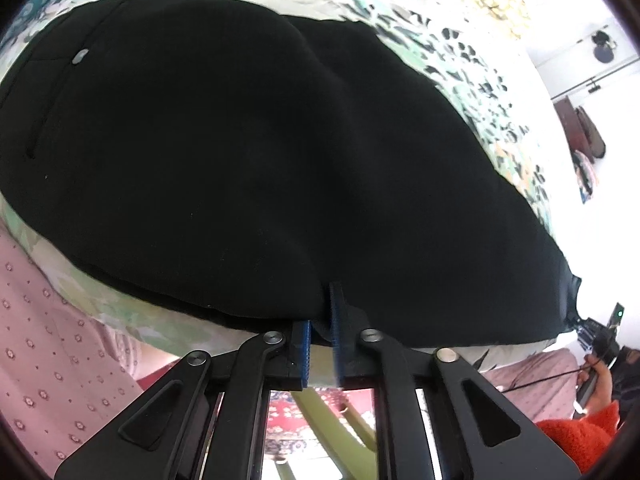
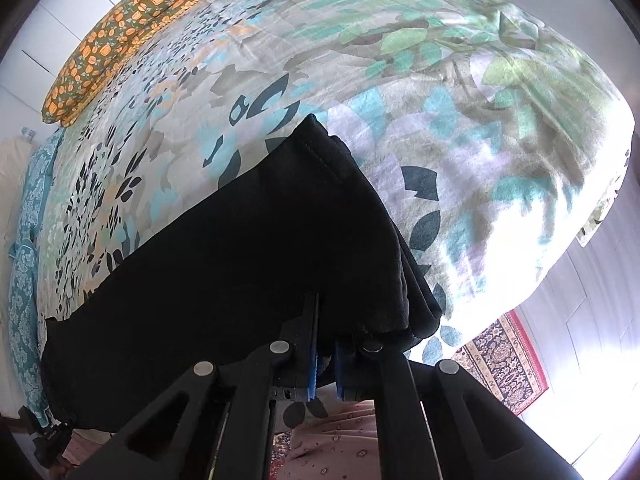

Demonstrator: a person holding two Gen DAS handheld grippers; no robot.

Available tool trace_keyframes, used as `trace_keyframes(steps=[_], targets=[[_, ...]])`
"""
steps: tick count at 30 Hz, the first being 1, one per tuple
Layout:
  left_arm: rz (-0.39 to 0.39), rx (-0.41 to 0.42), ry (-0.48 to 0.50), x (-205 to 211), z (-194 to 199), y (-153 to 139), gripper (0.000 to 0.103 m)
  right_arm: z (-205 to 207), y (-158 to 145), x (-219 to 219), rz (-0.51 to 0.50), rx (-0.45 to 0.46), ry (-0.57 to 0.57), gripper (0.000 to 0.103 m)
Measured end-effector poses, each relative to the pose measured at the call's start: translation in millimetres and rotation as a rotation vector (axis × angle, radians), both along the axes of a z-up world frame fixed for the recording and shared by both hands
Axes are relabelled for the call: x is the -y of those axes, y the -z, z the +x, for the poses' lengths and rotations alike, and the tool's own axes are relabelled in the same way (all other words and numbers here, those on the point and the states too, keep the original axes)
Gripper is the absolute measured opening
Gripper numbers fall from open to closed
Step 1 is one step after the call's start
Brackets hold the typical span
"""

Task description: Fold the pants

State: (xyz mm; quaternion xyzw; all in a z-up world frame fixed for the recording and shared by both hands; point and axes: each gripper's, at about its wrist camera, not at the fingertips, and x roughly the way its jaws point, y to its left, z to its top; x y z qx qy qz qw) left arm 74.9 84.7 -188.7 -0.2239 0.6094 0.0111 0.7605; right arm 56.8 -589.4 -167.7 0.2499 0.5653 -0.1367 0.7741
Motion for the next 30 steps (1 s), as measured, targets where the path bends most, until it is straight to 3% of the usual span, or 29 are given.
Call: trace_keyframes(steps=[1, 2, 3, 4, 5, 9, 12, 14, 15, 17, 18, 21, 24, 26, 29, 30], targets=[[-0.003, -0.018, -0.001, -0.9, -1.4, 0.0, 0.020, -1.6, -1.3, 0.1, -0.002, -0.004, 0.004, 0.013], [-0.002, -0.030, 0.000, -0.8, -3.0, -1.8, 0.023, -5.0, -4.7, 0.6, -0.003, -0.003, 0.006, 0.024], [0.010, -0.043, 0.001, -2.5, -7.7, -4.9, 0.033, -9.4, -8.9, 0.5, -0.006, 0.003, 0.011, 0.042], [0.033, -0.055, -0.003, -4.9, -11.7, -9.9, 0.050, -16.1, -15.6, 1.0, -0.018, 0.018, 0.019, 0.050], [0.058, -0.058, -0.012, -8.4, -17.2, -17.5, 0.055, -24.0, -24.5, 0.8, -0.049, 0.035, 0.029, 0.058], [0.115, 0.041, -0.084, -31.2, -28.4, -57.3, 0.068, -41.7, -62.9, -16.7, -0.279, 0.084, 0.030, 0.067], [0.199, 0.142, -0.088, -36.2, -7.3, -71.6, 0.082, -32.4, -80.6, -48.7, -0.286, 0.172, -0.028, 0.073], [0.252, 0.178, -0.022, -23.8, 17.3, -59.4, 0.082, -15.2, -82.9, -78.5, -0.225, 0.214, -0.085, 0.074], [0.273, 0.158, 0.005, -18.8, 24.8, -49.1, 0.082, -3.5, -79.7, -97.2, -0.179, 0.225, -0.127, 0.075], [0.296, -0.009, 0.066, -10.4, 33.4, -9.6, 0.069, 10.4, -71.9, -129.8, -0.125, 0.231, -0.178, 0.075], [0.312, -0.053, 0.081, -8.1, 28.7, 0.4, 0.067, 15.2, -65.7, -146.4, -0.102, 0.230, -0.204, 0.075], [0.459, -0.055, 0.180, 4.8, 8.2, 0.8, 0.070, 22.5, -35.1, -186.8, -0.056, 0.180, -0.266, 0.075], [0.403, -0.095, 0.145, -2.7, -3.5, -0.9, 0.070, 25.7, 3.9, -204.7, -0.031, 0.081, -0.291, 0.076], [0.368, -0.107, 0.112, -8.7, -7.8, -2.4, 0.068, 28.4, 10.0, -211.3, -0.070, 0.079, -0.318, 0.080], [0.308, 0.016, 0.074, -12.2, -2.4, -27.1, 0.072, 32.2, 11.8, -212.3, -0.066, 0.070, -0.334, 0.089], [0.297, 0.049, 0.067, -12.8, 2.5, -33.4, 0.079, 31.9, 14.5, -211.3, -0.064, 0.070, -0.336, 0.090]])
